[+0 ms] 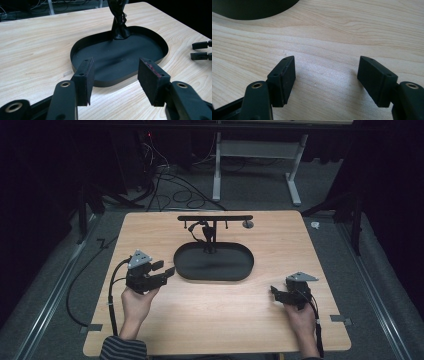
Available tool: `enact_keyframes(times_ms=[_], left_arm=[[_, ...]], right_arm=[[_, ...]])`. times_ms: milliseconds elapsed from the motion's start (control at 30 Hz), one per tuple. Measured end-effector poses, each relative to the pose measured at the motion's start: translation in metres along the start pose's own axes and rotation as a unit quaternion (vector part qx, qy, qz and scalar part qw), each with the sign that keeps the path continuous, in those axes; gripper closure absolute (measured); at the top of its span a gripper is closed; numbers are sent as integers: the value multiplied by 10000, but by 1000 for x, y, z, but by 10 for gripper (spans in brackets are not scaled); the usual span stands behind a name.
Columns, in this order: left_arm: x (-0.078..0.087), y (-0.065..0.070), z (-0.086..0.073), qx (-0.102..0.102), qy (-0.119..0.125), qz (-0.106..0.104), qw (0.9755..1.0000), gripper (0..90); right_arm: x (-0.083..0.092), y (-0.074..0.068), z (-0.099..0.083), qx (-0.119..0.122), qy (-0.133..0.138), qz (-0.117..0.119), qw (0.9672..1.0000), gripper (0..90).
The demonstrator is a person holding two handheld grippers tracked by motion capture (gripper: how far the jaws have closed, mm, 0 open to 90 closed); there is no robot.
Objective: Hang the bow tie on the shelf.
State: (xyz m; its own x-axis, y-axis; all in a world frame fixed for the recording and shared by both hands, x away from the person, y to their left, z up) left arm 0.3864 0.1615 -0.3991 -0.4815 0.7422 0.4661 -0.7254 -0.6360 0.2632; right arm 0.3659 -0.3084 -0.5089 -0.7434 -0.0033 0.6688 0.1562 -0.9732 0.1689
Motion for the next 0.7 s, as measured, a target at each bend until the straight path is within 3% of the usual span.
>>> enact_keyframes(times_ms=[700], left_arm=[[5,-6,-17,196,29,117,9997,475]], right_arm=[[0,0,0,-1,-1,-1,10000,320]])
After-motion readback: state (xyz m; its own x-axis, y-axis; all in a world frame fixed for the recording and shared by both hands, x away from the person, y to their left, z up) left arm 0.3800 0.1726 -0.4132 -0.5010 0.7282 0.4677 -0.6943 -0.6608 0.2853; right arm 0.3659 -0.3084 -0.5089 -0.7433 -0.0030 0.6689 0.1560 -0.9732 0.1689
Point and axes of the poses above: each handheld gripper's, and its own axes: x roughly backward along the jaws, z roughly out of its top, y roughly to its right, the point moved 1 cm from there along -x, roughly forward along the jaws, and after that the axes turned 13 degrees about -z, right-handed, at the moved point
